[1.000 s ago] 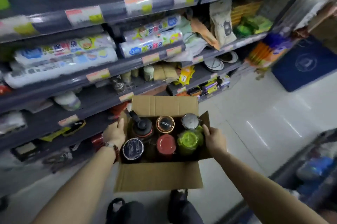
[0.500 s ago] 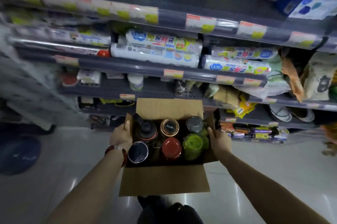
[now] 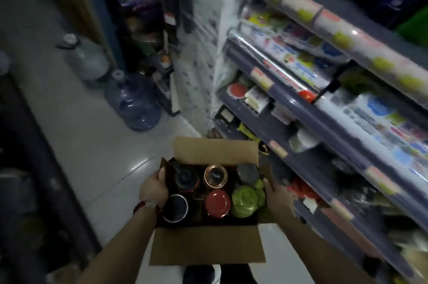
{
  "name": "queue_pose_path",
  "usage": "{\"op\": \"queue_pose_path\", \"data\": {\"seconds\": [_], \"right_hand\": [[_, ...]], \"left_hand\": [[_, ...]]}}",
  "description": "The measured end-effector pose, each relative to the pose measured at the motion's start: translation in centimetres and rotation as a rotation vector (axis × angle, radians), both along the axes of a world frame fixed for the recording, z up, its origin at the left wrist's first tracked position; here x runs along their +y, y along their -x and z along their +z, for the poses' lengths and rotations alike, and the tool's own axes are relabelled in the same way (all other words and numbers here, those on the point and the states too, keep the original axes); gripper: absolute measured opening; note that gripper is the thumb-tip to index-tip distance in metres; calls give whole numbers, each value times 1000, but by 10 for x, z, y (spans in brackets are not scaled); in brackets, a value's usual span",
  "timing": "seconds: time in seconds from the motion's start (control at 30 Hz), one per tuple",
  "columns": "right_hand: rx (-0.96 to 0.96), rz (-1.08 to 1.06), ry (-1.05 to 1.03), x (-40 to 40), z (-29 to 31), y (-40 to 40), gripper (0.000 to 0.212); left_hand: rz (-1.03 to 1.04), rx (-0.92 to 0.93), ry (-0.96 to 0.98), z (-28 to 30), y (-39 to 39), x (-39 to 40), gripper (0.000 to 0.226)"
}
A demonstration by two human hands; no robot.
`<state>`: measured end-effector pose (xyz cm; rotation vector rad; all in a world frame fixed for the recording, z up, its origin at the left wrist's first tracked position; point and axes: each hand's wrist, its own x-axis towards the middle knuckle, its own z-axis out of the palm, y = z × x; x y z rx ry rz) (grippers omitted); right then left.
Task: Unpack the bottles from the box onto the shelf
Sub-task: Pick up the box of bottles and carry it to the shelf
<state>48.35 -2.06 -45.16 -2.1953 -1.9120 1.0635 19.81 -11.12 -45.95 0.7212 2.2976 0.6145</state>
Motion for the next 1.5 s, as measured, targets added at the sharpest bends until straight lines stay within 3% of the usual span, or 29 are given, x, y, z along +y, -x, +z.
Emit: {"op": "queue_pose_path", "data": {"seconds": [0.13,0.3,0.47,0.83,1.17,1.5], "right_hand": [[7,189,59,36,-11,62,45],[21,420,-22,59,-33,140,42],[33,510,-4,62,-65,212,43],[27,596,30,51,-244,323,45],[37,715,56,64,-412,358,49],[73,669,90,69,-497,364,43]], "left_hand": [[227,38,58,-9,37,-23,50],[516,-10,-5,-26,81,-53,49],[661,-14,-9,-50,128,-82,44],[830,-43,37,-212,195,-125,42],[939,-77,84,-395,204,-135,46],[898,-24,58,-475,219,-131,45]]}}
